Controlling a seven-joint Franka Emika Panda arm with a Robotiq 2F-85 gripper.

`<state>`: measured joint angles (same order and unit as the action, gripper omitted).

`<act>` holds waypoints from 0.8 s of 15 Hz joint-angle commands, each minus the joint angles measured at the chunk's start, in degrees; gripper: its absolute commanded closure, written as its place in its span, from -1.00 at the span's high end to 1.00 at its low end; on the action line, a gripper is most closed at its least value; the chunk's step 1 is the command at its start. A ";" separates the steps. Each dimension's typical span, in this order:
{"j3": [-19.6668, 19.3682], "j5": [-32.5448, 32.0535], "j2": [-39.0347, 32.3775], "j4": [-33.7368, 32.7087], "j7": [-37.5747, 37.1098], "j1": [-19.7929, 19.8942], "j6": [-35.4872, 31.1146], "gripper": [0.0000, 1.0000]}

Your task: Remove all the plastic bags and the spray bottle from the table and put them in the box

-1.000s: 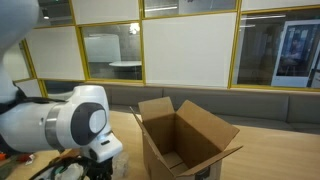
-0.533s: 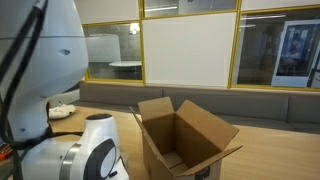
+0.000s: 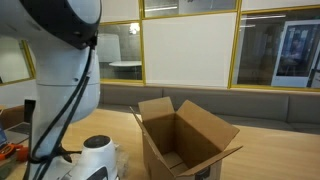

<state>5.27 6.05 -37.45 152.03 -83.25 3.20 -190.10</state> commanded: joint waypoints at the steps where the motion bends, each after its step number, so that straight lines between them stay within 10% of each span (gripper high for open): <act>1: 3.18 3.67 -5.25 -4.39 3.69 3.08 -2.16 1.00; 6: 1.77 6.58 -6.71 -6.31 7.46 1.11 -1.72 0.98; 7: 1.00 7.05 -6.44 -6.19 8.47 0.04 -1.87 0.48; 12: 0.23 9.17 -6.17 -5.99 12.67 -1.38 -2.27 -0.10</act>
<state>6.05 12.79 -42.94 146.61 -73.53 3.19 -190.60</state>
